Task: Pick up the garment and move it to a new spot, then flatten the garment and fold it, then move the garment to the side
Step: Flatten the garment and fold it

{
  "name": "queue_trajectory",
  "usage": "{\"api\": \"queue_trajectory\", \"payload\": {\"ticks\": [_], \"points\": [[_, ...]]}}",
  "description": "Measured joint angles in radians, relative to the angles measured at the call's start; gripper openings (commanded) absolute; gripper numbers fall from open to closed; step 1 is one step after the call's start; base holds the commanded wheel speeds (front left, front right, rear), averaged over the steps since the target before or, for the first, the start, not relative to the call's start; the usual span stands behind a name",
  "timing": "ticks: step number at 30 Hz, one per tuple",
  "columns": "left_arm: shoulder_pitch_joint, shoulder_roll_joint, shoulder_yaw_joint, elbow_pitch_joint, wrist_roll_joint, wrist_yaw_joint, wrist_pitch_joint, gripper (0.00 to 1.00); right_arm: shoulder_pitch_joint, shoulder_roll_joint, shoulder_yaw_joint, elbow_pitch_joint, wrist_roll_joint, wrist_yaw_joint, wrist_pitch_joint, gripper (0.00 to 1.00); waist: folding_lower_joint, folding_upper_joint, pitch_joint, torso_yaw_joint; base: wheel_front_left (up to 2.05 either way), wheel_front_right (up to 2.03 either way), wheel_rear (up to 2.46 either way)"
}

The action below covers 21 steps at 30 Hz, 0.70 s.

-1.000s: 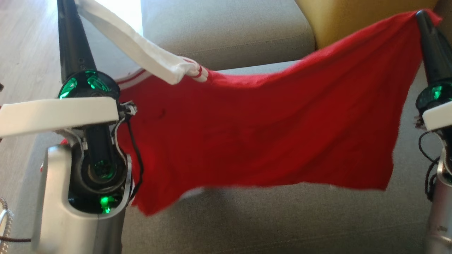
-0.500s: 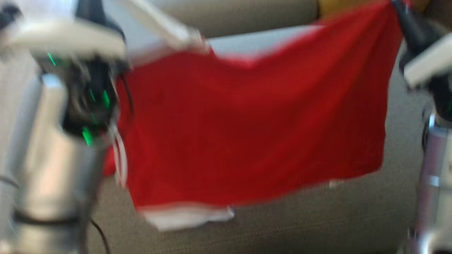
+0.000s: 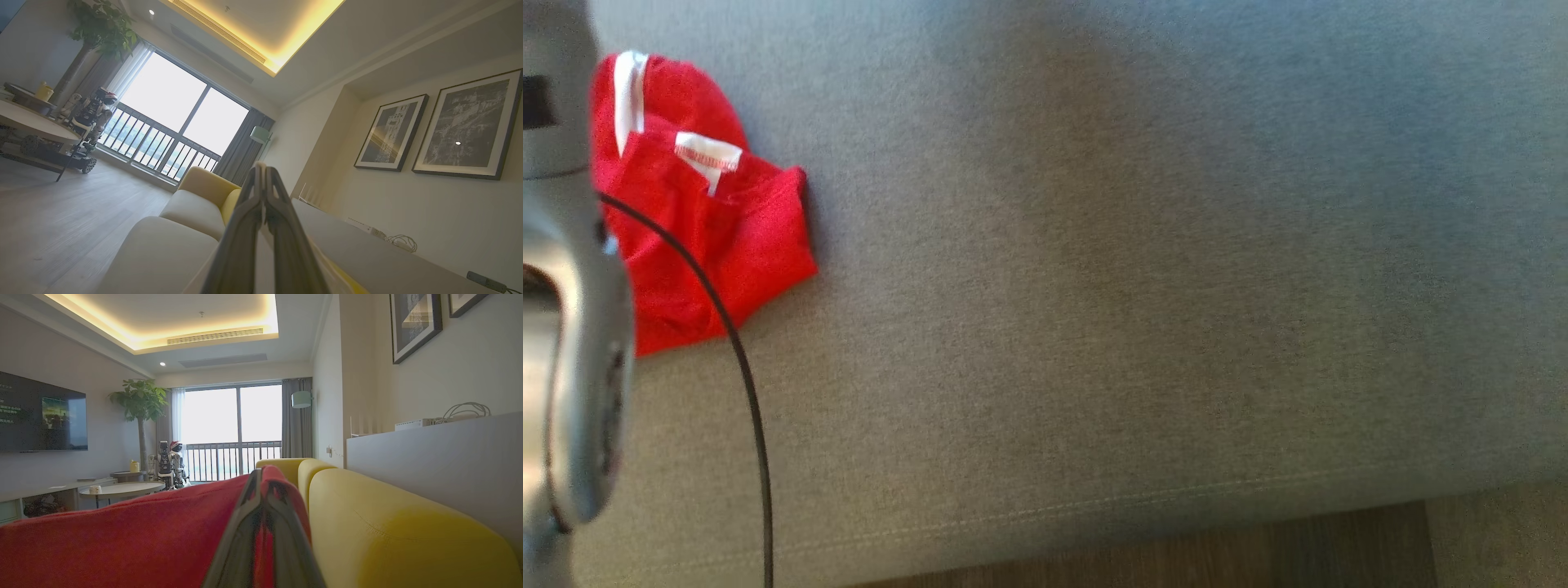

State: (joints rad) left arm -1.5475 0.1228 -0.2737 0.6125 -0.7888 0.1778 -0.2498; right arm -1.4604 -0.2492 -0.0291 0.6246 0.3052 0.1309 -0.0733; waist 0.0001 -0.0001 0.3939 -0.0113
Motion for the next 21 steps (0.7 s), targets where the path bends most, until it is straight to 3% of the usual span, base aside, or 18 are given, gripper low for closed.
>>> {"api": "queue_trajectory", "payload": {"ticks": [4, 9, 15, 21], "points": [[0.019, -0.036, -0.034, 0.047, 0.042, -0.07, -0.007, 0.0, 0.002, -0.013, -0.007, 0.136, 0.012, 0.0, -0.051, 0.0, 0.0, 0.0, 0.035, 0.022, 0.0, 0.0, 0.0], [0.152, -0.07, -0.058, 0.063, 0.078, -0.11, -0.007, 0.0, 0.114, -0.018, 0.028, 0.239, 0.157, 0.0, -0.022, 0.0, 0.0, 0.0, 0.063, 0.049, 0.0, 0.0, 0.0], [0.429, -0.077, -0.106, 0.078, 0.135, -0.153, -0.007, 0.0, 0.379, -0.027, 0.172, 0.234, 0.329, 0.0, 0.028, 0.0, 0.0, 0.0, 0.032, 0.065, 0.0, 0.0, 0.0], [0.632, -0.054, -0.17, 0.096, 0.163, -0.198, -0.007, 0.0, 0.534, -0.07, 0.287, 0.203, 0.409, 0.0, 0.04, 0.0, 0.0, 0.0, -0.037, 0.067, 0.0, 0.0, 0.0]]}}
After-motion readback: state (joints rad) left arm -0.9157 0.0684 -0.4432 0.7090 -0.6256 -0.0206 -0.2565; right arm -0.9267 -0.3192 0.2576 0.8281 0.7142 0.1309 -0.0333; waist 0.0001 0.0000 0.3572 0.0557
